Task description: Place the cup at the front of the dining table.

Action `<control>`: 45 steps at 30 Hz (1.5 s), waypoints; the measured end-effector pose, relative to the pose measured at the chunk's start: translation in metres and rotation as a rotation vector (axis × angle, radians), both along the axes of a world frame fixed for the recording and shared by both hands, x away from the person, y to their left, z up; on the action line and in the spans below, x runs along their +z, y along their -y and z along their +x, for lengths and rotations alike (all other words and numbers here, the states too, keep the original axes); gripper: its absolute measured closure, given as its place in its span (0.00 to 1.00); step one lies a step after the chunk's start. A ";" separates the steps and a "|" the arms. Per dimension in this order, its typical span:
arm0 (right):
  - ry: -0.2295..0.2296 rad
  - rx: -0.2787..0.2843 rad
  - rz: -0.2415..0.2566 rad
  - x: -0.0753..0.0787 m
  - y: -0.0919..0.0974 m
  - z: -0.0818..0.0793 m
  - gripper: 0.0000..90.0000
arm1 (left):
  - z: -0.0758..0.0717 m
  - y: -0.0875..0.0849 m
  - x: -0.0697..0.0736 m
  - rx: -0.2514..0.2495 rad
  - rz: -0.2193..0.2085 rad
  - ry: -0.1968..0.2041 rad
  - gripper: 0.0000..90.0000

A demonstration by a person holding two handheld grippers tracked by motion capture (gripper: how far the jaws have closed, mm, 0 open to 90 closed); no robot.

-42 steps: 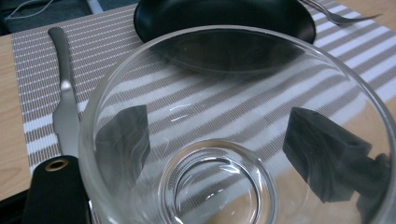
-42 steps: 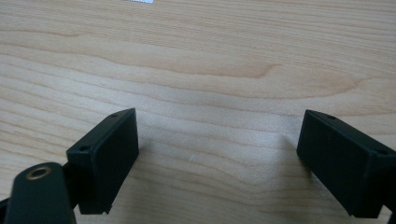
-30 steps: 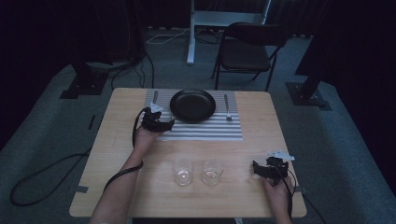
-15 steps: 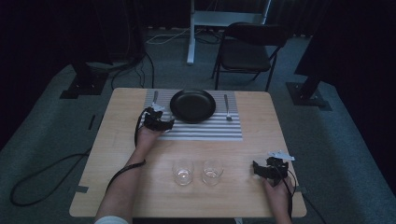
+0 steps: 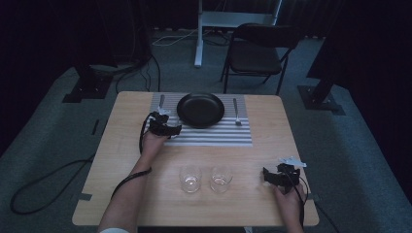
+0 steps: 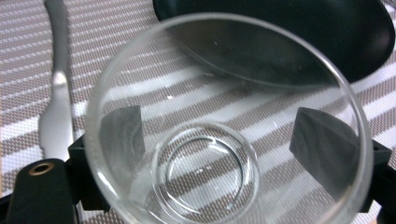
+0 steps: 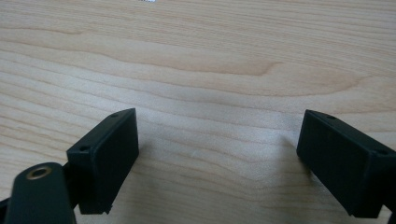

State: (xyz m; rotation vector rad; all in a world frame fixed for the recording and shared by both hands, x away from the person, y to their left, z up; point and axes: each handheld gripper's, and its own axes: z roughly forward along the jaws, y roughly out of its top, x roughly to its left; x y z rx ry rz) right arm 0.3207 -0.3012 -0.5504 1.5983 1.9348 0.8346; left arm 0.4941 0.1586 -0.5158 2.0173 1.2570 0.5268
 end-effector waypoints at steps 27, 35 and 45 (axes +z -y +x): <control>0.000 0.000 0.000 0.000 0.000 0.000 0.14 | -0.043 -0.027 -0.006 -0.048 -0.049 -0.077 0.00; 0.000 0.000 0.000 0.000 0.000 0.000 0.14 | -0.063 -0.037 -0.007 -0.066 -0.069 -0.077 0.00; 0.000 0.000 0.000 0.000 0.000 0.000 0.14 | -0.087 -0.045 -0.007 -0.088 -0.069 -0.061 0.00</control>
